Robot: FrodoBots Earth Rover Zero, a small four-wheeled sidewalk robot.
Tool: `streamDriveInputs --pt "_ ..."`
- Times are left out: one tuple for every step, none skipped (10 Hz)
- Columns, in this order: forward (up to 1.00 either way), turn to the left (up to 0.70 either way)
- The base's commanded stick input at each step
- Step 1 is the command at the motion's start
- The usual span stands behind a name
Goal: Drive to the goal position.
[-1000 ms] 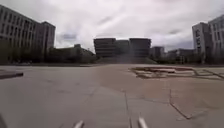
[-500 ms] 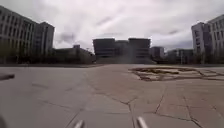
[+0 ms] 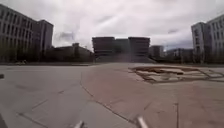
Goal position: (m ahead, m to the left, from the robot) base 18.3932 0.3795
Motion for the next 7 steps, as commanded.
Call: streamDriveInputs --pt "1.0 0.0" --pt "1.0 0.0" --pt "1.0 0.0" --pt "1.0 0.0" --pt "1.0 0.0" --pt "1.0 0.17" --pt "1.0 0.39"
